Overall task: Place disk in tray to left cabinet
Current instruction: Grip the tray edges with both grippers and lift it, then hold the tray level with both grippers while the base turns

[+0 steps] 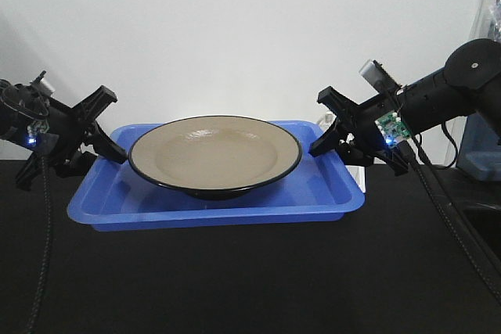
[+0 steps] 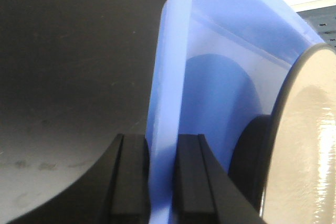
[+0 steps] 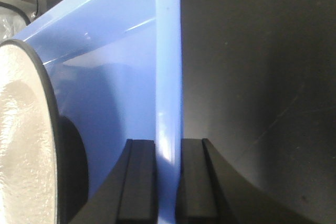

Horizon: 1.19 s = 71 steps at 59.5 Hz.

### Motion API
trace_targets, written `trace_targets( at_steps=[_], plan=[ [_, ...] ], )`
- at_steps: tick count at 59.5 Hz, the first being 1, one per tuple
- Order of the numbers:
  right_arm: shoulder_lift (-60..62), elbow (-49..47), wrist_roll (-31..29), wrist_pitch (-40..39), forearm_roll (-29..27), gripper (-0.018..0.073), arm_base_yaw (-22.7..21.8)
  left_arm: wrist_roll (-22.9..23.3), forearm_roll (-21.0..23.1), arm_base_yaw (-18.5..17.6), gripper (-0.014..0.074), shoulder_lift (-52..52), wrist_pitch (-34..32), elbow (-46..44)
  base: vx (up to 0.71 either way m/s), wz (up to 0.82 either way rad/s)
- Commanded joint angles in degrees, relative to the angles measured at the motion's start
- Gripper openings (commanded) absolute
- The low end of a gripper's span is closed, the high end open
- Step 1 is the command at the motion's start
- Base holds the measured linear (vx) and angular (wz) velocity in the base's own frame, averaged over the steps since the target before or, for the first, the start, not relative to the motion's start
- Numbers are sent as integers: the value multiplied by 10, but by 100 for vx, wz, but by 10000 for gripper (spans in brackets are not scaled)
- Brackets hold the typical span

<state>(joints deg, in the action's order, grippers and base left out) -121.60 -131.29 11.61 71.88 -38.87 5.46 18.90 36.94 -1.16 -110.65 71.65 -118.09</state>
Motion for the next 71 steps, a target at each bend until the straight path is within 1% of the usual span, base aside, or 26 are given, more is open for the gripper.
trace_targets(
  at_steps=[1, 23, 71],
  plan=[
    [42, -22, -1, 14, -126, -4, 20, 16, 127, -18, -1, 37, -18, -20, -8, 9],
    [42, -22, -1, 14, -126, -4, 20, 16, 127, -18, -1, 37, -18, -20, -11, 27],
    [42, -22, -1, 14, -126, -4, 20, 16, 127, -18, -1, 37, -18, -20, -14, 54]
  ],
)
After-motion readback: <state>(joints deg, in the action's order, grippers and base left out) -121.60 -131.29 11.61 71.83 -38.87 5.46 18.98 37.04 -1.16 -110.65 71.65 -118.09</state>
